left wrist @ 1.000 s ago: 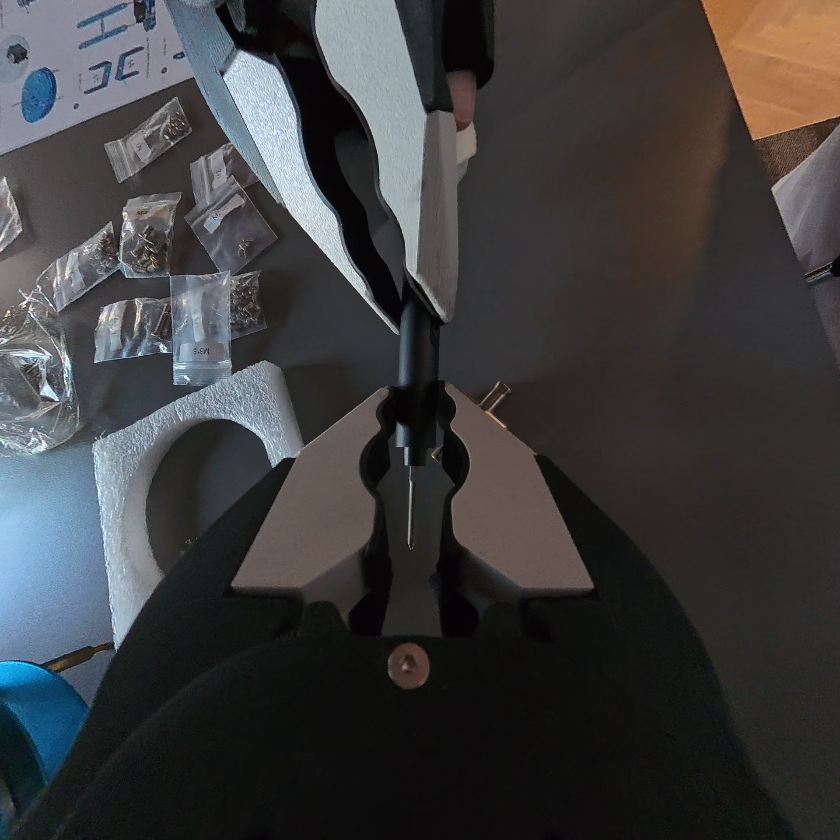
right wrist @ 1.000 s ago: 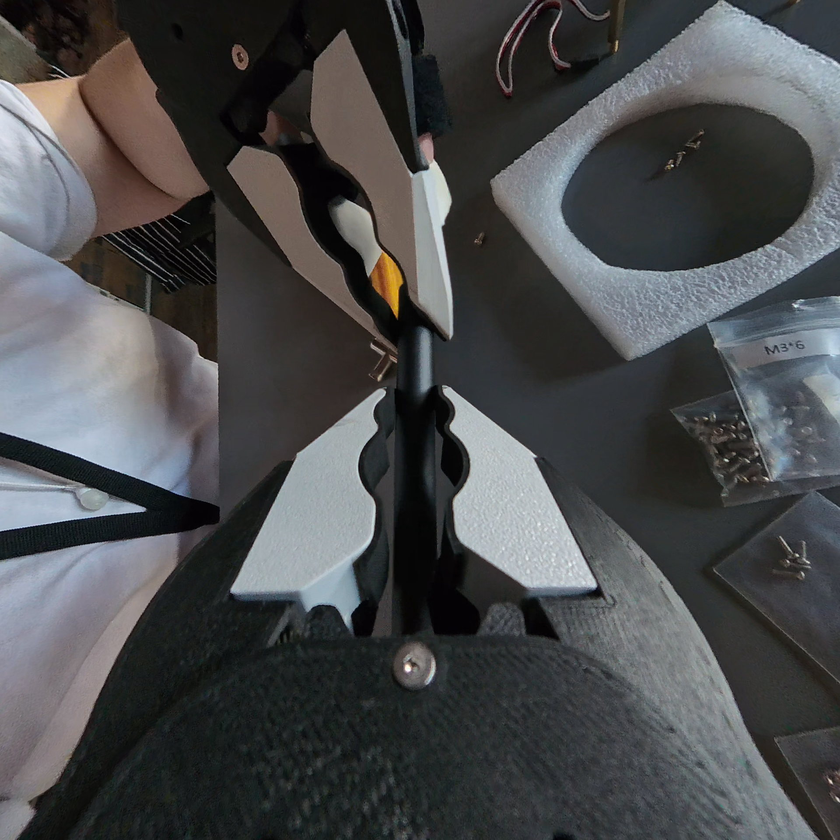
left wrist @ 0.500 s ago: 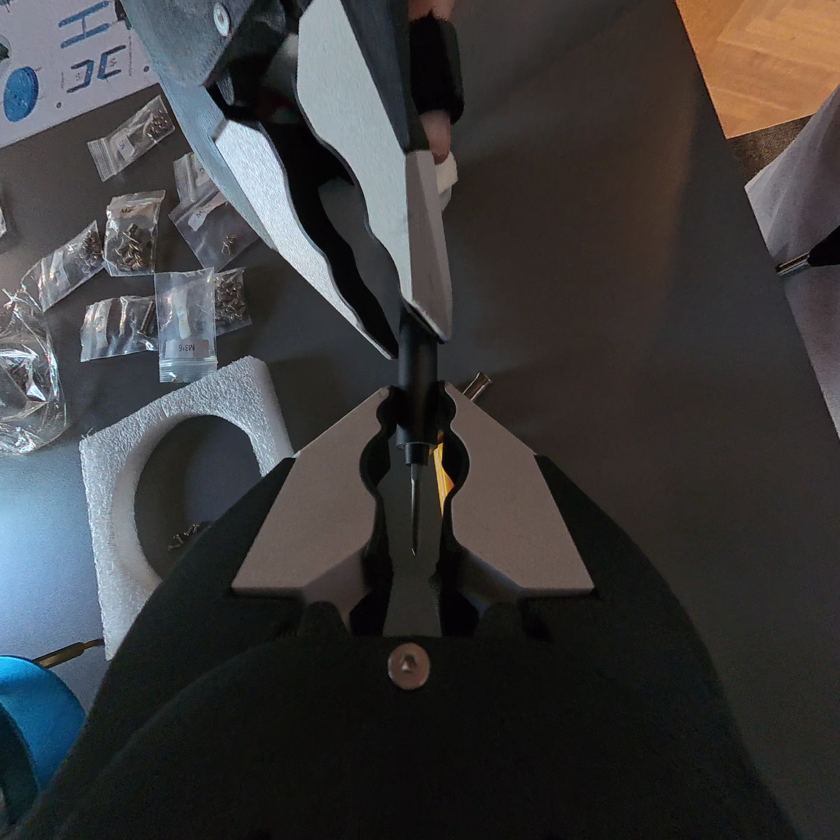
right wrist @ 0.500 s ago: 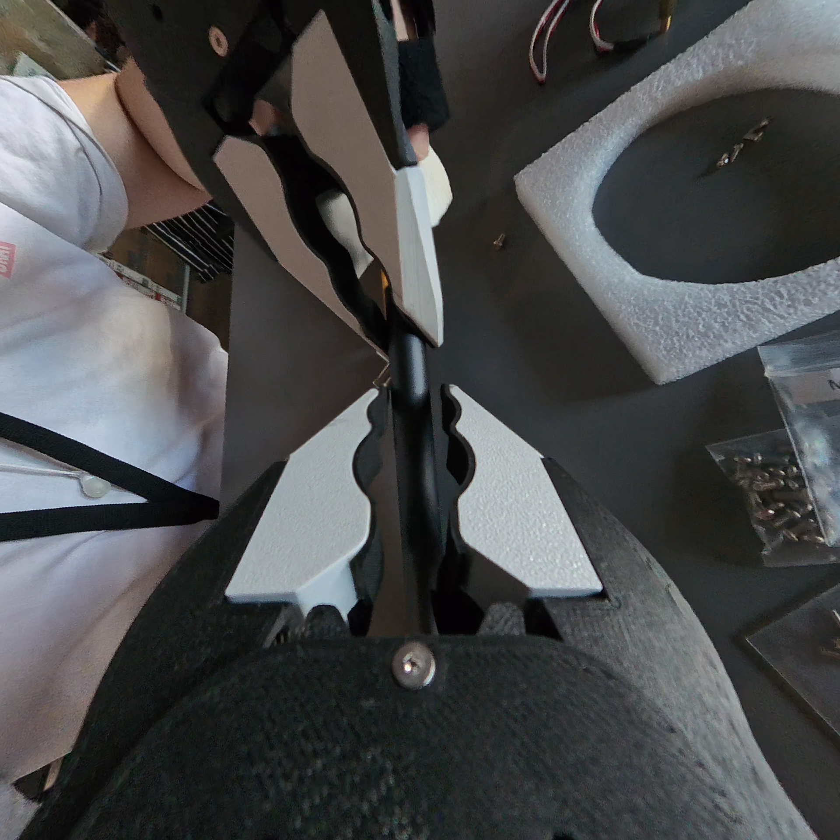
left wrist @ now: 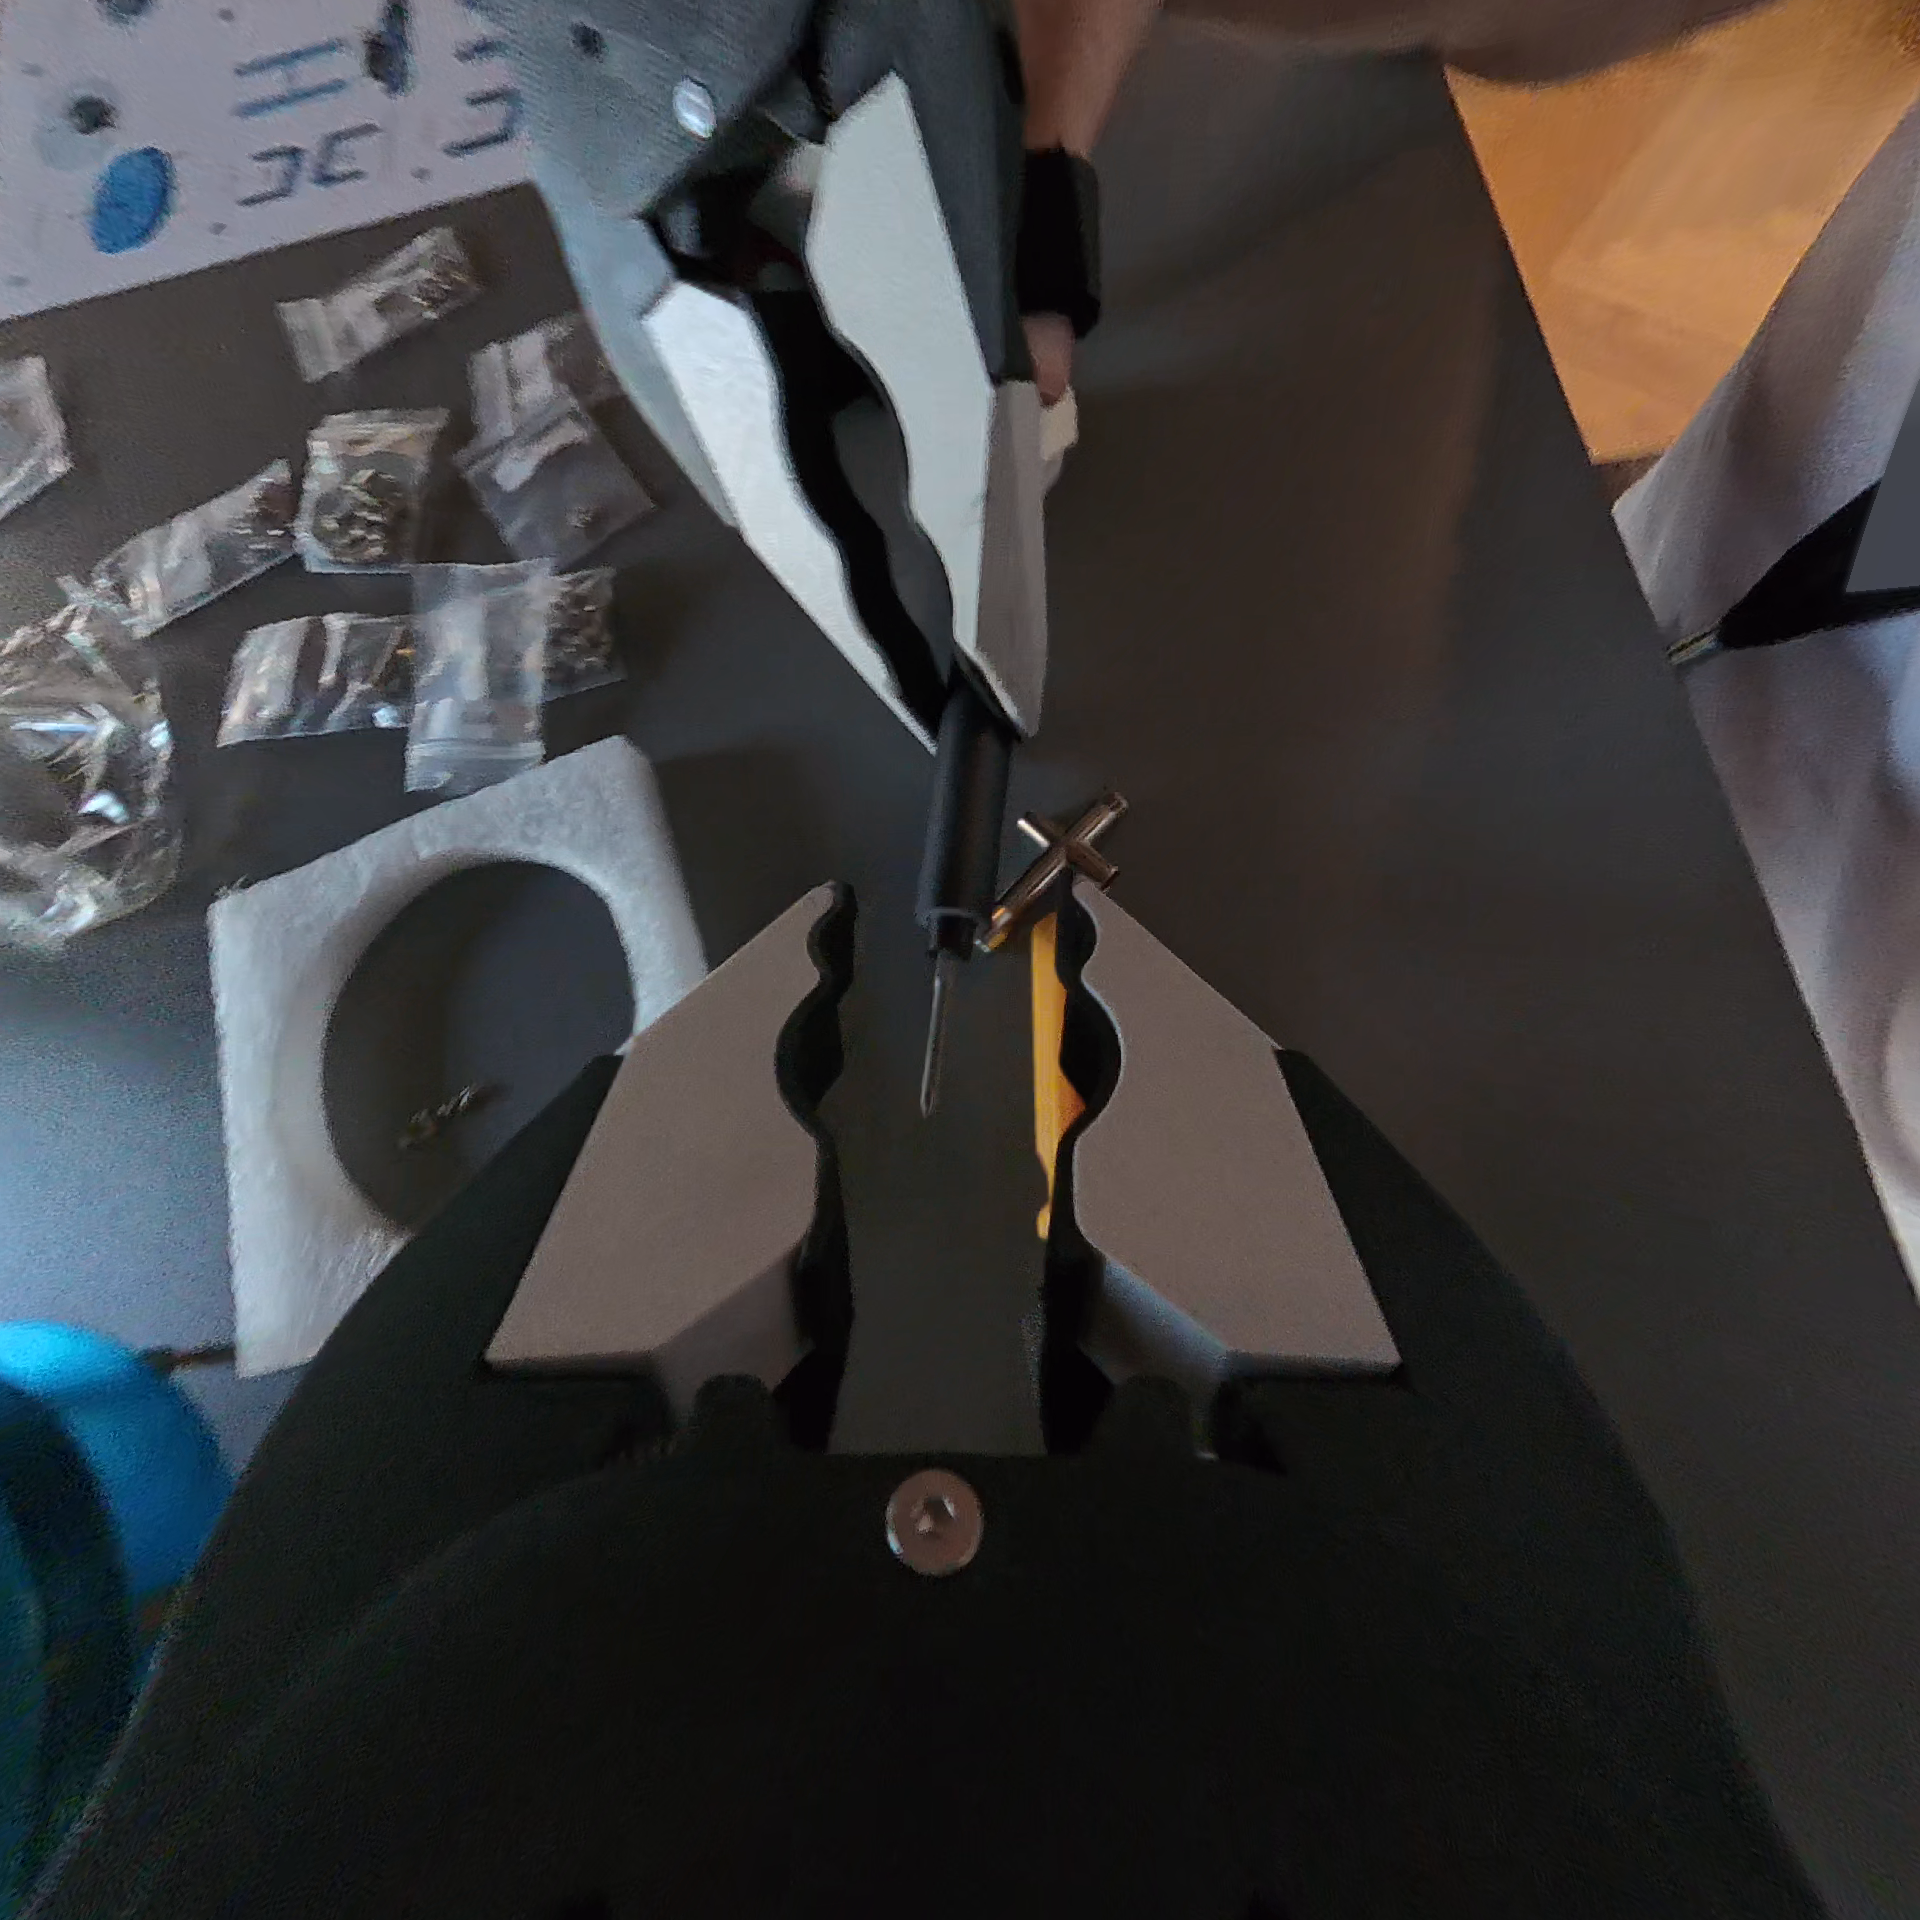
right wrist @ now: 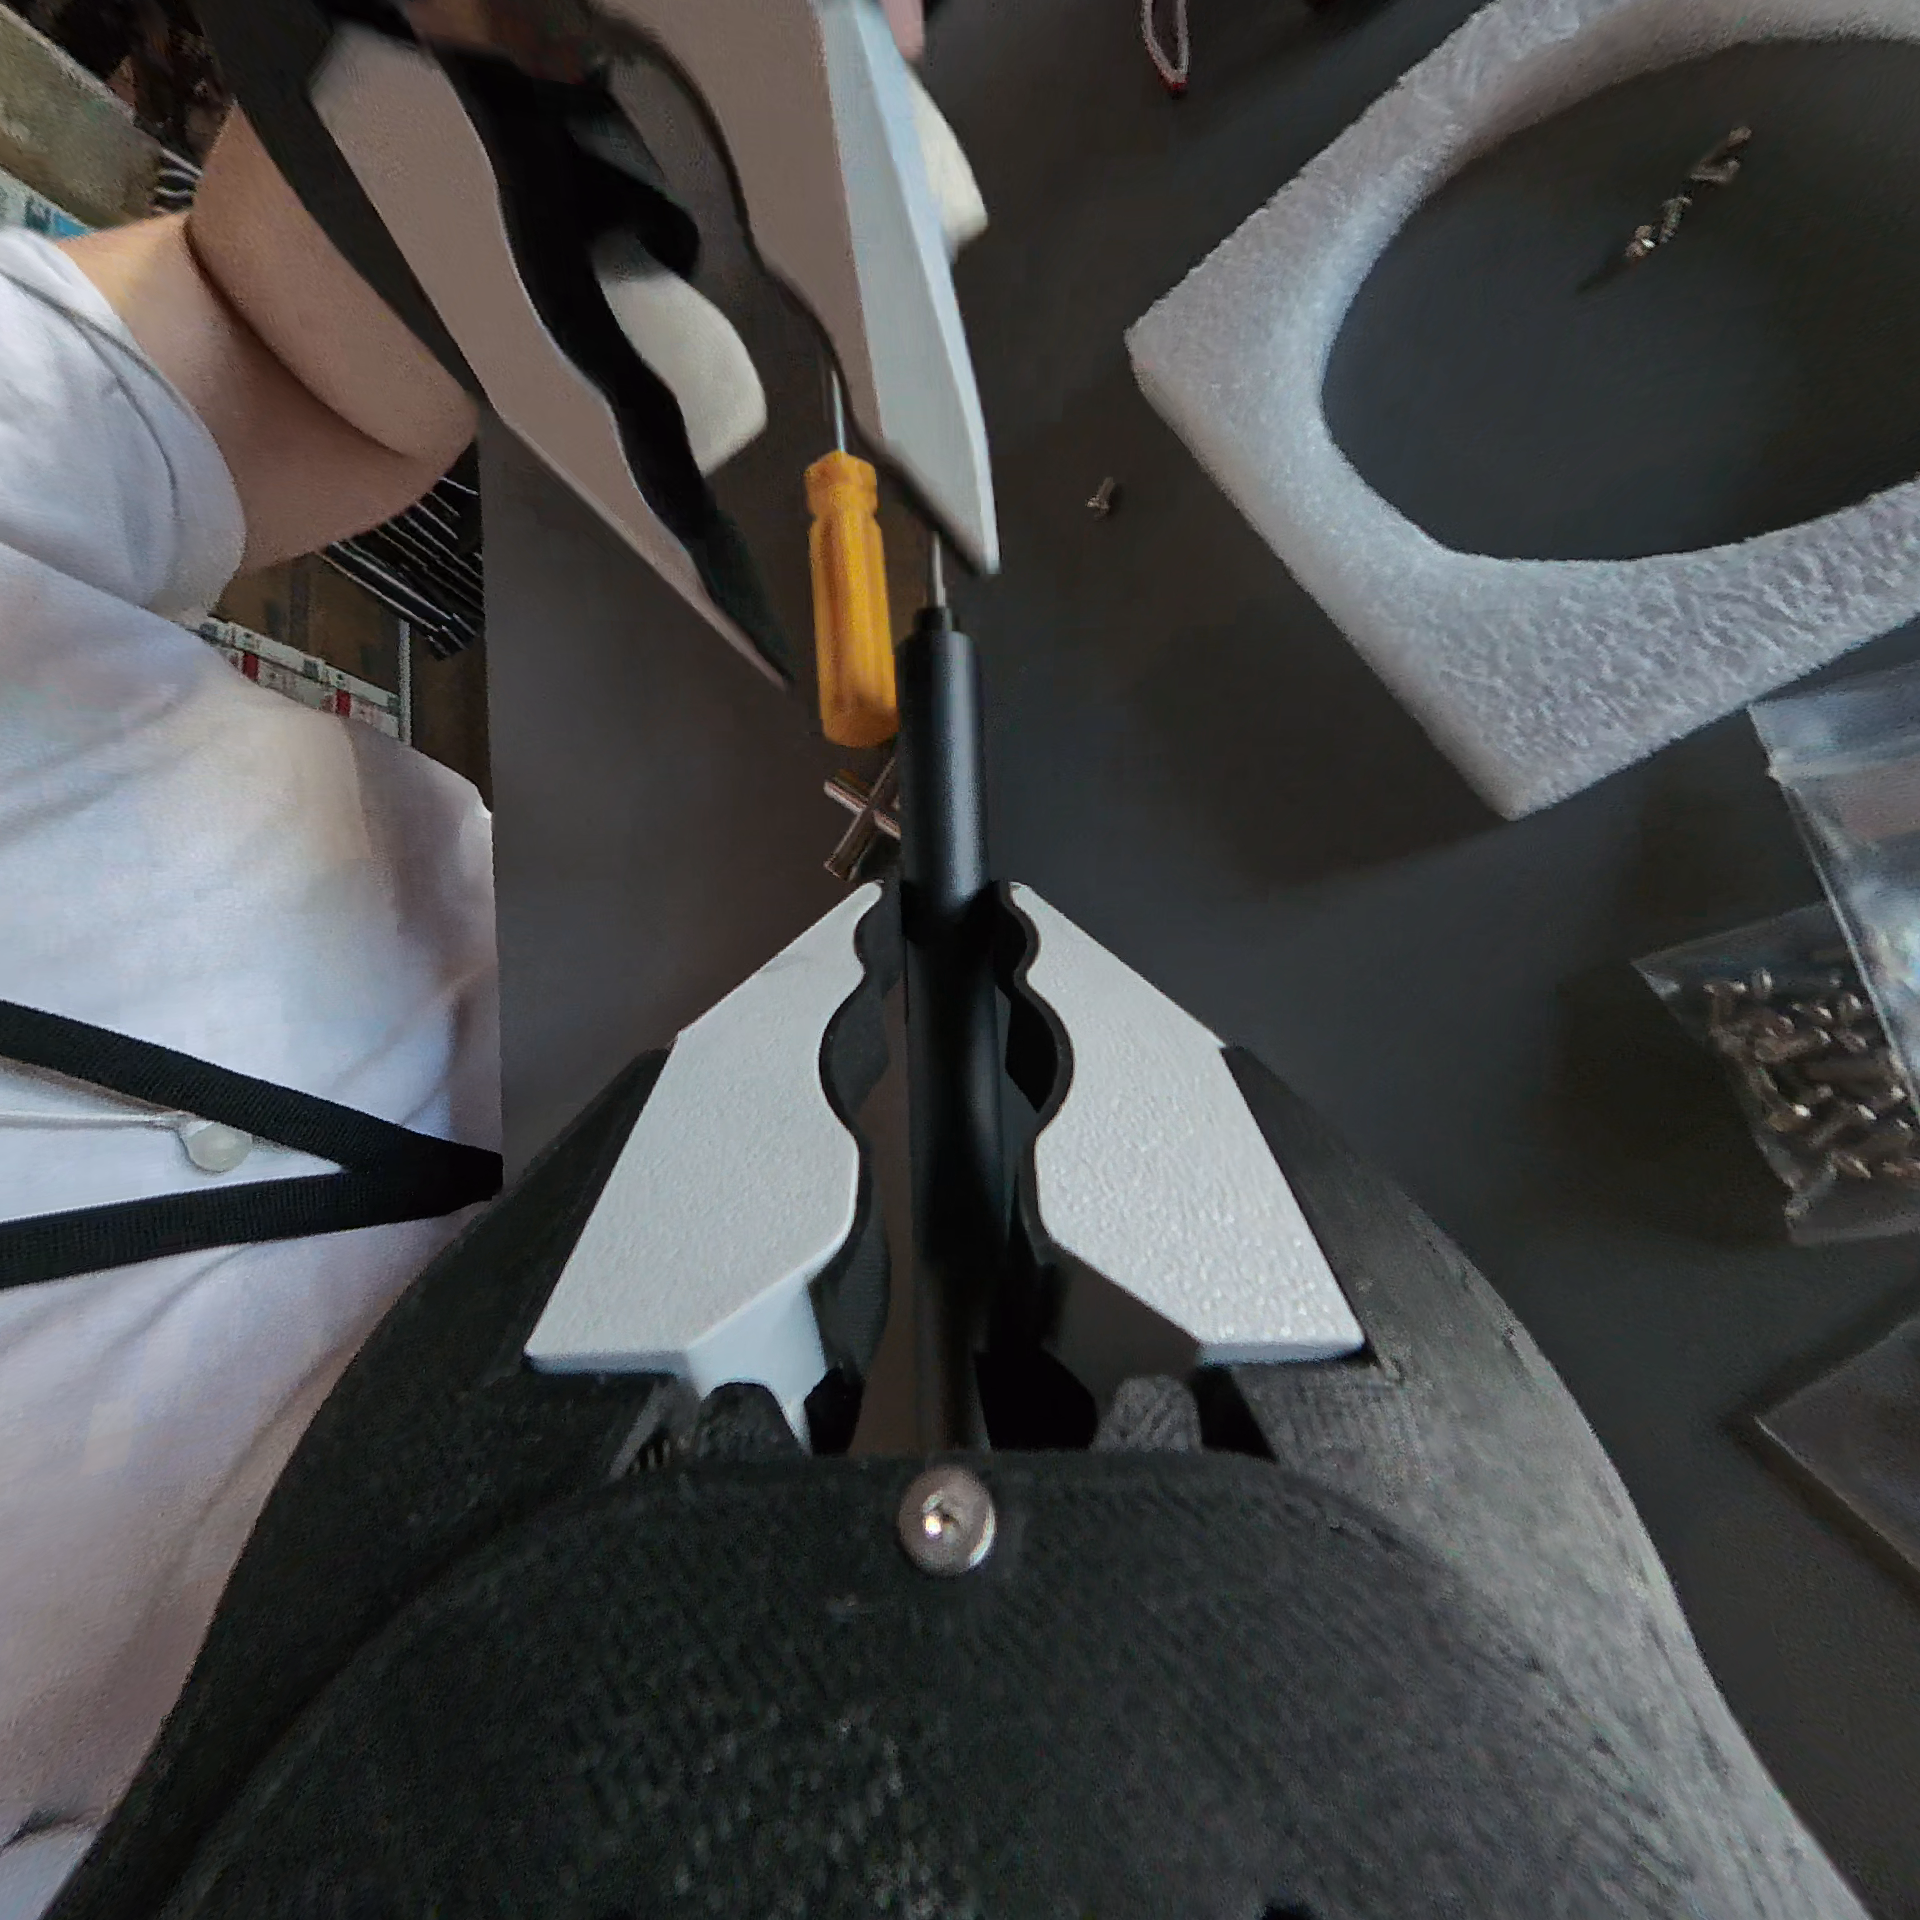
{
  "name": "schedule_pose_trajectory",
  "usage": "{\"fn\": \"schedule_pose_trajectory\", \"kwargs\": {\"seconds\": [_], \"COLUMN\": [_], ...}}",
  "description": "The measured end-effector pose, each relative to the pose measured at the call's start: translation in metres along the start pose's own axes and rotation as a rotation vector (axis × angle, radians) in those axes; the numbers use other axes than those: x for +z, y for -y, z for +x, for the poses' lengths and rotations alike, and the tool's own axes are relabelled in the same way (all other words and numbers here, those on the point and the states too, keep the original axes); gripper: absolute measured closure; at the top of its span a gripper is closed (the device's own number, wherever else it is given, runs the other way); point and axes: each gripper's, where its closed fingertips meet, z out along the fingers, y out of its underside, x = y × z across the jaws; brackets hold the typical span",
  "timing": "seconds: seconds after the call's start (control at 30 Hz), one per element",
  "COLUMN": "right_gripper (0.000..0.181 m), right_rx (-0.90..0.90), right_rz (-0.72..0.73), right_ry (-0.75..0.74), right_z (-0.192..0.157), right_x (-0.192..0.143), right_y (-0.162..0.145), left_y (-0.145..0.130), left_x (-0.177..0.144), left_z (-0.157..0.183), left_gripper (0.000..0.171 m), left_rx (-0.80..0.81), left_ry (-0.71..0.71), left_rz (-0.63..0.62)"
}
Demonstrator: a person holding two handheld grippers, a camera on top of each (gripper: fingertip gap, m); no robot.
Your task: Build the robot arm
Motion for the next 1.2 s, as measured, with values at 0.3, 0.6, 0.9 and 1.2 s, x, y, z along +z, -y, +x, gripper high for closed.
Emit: {"fn": "schedule_pose_trajectory", "kwargs": {"seconds": [0.3, 0.6, 0.9, 1.2], "right_gripper": [0.165, 0.165, 0.165, 0.165], "right_rx": [0.102, 0.094, 0.106, 0.160], "right_rz": [0.029, 0.055, 0.077, 0.110], "right_ry": [0.014, 0.046, 0.050, 0.141], "right_z": [0.004, -0.001, 0.001, -0.007], "right_x": [-0.006, -0.005, -0.011, -0.011], "right_y": [-0.005, 0.000, 0.001, 0.006], "left_y": [0.008, -0.003, -0.005, -0.008], "left_x": [-0.040, -0.030, -0.032, -0.050], "left_z": [-0.037, -0.043, -0.047, -0.068], "left_gripper": [0.140, 0.141, 0.141, 0.136], "left_rx": [-0.198, -0.205, -0.225, -0.320], "left_ry": [0.040, 0.069, 0.075, 0.117], "left_rz": [0.240, 0.193, 0.200, 0.278]}}
